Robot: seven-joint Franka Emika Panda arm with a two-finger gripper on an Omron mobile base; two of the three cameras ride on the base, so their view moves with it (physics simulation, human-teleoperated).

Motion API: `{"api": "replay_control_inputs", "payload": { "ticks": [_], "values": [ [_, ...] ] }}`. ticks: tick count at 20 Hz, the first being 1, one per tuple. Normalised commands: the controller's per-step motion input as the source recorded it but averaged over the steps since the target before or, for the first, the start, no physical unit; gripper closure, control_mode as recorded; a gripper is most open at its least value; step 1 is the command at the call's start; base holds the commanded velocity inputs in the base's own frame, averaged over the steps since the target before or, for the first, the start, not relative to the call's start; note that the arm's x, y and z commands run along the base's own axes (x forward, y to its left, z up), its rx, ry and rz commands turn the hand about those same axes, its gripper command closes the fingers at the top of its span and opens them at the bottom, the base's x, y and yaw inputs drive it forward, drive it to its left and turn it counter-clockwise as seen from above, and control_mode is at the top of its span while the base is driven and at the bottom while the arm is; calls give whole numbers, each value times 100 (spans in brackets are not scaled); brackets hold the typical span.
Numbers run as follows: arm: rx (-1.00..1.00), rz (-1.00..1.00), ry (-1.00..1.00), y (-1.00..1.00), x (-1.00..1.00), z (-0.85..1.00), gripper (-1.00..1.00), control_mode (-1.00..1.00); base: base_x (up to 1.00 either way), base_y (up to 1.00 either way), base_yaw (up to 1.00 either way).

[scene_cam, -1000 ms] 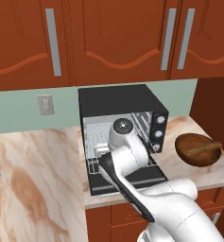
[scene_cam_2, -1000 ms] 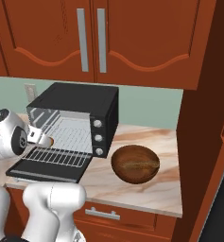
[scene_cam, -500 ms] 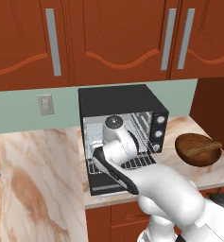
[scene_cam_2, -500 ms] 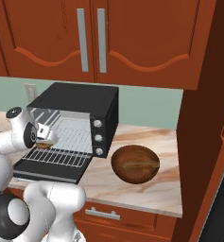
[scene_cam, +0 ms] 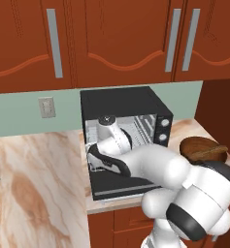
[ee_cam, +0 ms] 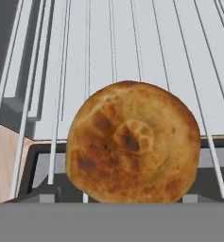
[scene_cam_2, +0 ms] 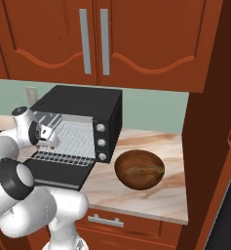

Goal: Pick up the heated bread from the toaster oven and place it in the bowl. Then move the bread bowl to the dining counter.

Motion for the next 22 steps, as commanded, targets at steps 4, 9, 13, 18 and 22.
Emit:
{"api": "replay_control_inputs", "payload": {
  "ticks": [4, 9, 13, 18, 22],
  "values": [
    [0, 0, 1, 0, 0, -51, -100, -100, 0, 0, 0],
    [0, 0, -2, -4, 5, -17, -100, -100, 0, 0, 0],
    [0, 0, -2, -3, 0, 0, -100, -100, 0, 0, 0],
    [0, 0, -11, 0, 2, 0, -100, -100, 0, 0, 0],
    [0, 0, -8, 0, 21, 0, -100, -100, 0, 0, 0]
  ]
}}
